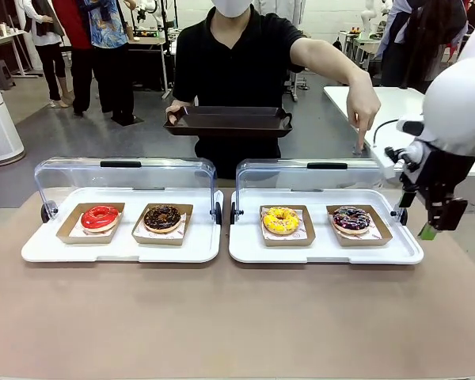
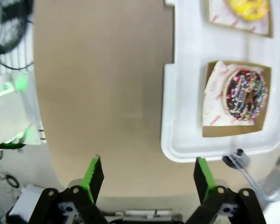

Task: Provide the desired donut to the person.
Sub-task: Pick up and lift the Paper togo box containing the Donut pointed at by the person.

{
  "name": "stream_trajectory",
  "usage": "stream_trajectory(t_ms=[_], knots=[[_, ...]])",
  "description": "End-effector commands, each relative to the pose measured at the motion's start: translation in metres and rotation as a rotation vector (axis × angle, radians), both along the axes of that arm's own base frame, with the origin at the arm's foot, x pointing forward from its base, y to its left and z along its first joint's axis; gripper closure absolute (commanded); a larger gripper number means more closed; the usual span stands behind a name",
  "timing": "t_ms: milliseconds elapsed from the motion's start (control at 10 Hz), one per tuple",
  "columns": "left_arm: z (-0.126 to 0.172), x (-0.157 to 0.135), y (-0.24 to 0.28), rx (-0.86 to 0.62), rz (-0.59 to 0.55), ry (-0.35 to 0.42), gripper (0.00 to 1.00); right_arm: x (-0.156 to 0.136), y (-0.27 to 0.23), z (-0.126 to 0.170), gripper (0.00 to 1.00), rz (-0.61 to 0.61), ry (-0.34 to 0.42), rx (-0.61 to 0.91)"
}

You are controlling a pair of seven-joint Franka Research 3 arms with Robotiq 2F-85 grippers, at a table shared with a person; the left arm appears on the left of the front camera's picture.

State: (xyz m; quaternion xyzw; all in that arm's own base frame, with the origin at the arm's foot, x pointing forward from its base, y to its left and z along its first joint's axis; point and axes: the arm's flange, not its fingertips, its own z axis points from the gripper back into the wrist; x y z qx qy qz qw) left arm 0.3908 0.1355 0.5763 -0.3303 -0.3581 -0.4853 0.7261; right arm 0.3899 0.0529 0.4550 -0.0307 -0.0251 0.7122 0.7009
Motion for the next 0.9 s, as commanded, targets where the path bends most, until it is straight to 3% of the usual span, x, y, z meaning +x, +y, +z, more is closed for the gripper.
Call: stream_trajectory(t_ms=[0, 400, 800], knots=[[0.002, 0.0, 0.002, -0.01, -0.003, -0.002, 0.0, 0.005, 0.005, -0.03, 0.0, -0.024, -0.011, -0.066], [0.002, 0.0, 0.002, -0.01, -0.003, -0.002, 0.0, 0.017, -0.011, -0.073, 0.0, 0.001, -0.052, -0.017], [0.002, 0.0, 0.002, -0.01, -0.003, -0.002, 0.0, 0.046, -0.015, -0.092, 0.0, -0.001, -0.016, 0.046]])
